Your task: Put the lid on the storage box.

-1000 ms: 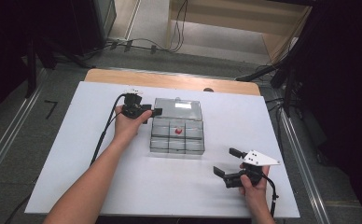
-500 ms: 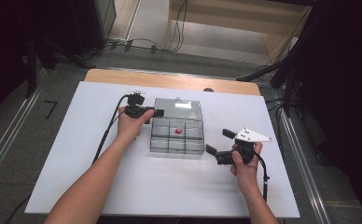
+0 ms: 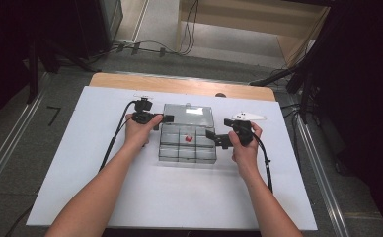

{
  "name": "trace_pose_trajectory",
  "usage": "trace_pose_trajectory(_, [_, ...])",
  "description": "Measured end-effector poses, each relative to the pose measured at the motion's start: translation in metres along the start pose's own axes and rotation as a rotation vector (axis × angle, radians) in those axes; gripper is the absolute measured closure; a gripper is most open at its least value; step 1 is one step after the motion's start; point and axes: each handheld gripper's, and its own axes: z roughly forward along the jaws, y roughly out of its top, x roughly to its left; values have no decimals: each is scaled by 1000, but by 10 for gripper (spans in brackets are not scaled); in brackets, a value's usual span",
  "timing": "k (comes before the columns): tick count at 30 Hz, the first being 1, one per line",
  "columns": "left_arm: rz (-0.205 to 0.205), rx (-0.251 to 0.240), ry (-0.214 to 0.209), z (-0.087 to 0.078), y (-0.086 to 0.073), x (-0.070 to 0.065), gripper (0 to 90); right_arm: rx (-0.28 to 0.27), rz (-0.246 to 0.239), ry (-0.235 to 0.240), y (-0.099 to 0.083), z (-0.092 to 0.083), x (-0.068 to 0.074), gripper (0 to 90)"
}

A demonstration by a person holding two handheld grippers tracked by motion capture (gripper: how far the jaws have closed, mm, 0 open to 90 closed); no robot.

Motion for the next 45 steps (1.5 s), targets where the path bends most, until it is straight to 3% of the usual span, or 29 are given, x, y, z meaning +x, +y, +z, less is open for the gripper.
trace_pose_trajectory(5, [2, 1, -3, 0, 0, 0, 343, 11, 61, 32, 5, 15, -8, 0])
trace_pose_trajectory(10, [4, 1, 0, 0, 0, 0, 345, 52, 82, 2, 7, 29, -16, 0])
trace_pose_trajectory(16, [-6, -3, -7, 1, 0, 0, 347, 73, 163, -26, 9, 41, -29, 129])
trace_pose_trajectory(19, [-9, -7, -8, 1, -1, 1, 346, 112, 198, -43, 10, 49, -35, 182])
trace_pose_trajectory(26, [-10, -10, -14, 2, -1, 2, 348, 143, 263, -55, 6, 61, -41, 247])
trace_pose_trajectory(32, [-10, -10, -13, 2, -1, 1, 350, 127, 343, -34, 4, 66, -49, 319])
trace_pose_trajectory(38, [-24, -14, -16, 4, -1, 0, 355, 140, 369, -26, 8, 74, -49, 331])
trace_pose_trajectory(41, [-30, -17, -17, 5, -2, 0, 355, 142, 418, 0, 7, 79, -50, 340])
trace_pose_trajectory(45, [-44, -19, -29, 7, -2, 0, 356, 141, 439, 2, 7, 79, -52, 365])
